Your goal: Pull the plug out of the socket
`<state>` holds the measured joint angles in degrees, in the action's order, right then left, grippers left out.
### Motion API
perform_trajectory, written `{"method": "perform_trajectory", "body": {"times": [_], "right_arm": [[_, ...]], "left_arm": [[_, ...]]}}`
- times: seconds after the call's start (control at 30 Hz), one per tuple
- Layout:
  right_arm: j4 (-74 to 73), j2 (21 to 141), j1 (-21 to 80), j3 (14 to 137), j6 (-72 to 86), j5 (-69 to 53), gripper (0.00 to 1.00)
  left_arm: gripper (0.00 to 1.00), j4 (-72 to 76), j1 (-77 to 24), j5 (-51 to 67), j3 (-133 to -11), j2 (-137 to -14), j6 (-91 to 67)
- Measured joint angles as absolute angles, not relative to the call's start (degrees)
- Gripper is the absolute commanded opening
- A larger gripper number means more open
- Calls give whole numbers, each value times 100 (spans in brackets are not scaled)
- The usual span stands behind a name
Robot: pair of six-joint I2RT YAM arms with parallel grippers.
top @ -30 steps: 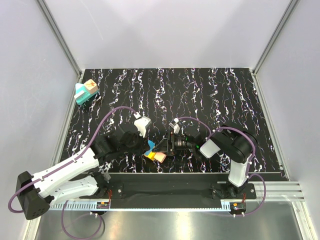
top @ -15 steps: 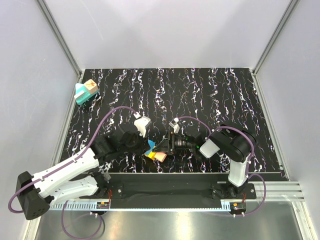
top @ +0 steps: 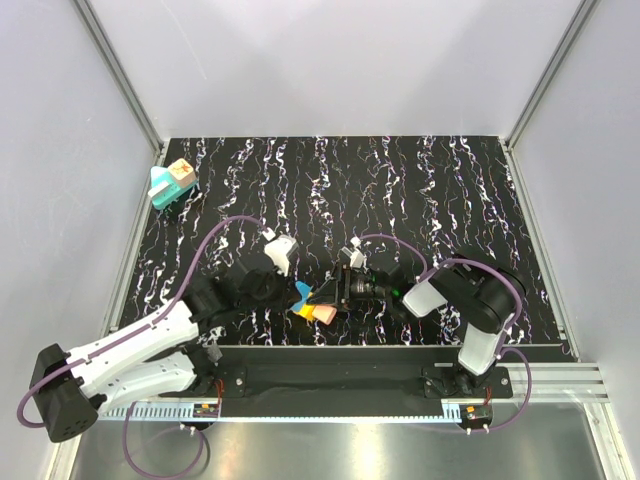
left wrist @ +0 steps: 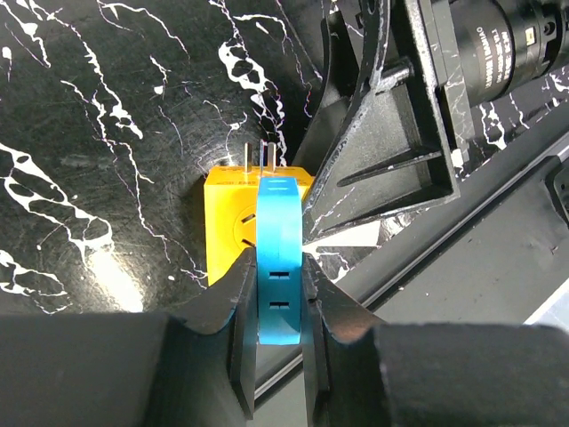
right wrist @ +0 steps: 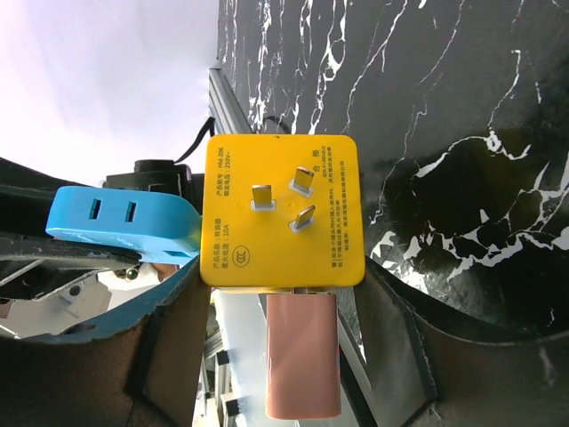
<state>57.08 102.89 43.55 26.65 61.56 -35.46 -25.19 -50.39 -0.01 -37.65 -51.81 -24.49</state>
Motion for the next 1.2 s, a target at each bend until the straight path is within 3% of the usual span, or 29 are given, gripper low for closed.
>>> {"method": "perform_trajectory", "body": {"times": [0.83, 1.2], "right_arm": [[6331, 10829, 4348, 2561, 6211, -3428, 0], [6176, 10565, 4348, 2377, 6062, -3273, 0]], "left_arm": [[0, -2226, -5052, -368, -3879, -4735, -2759], [0, -3461, -4547, -1350, -3988, -3887, -3610]]}}
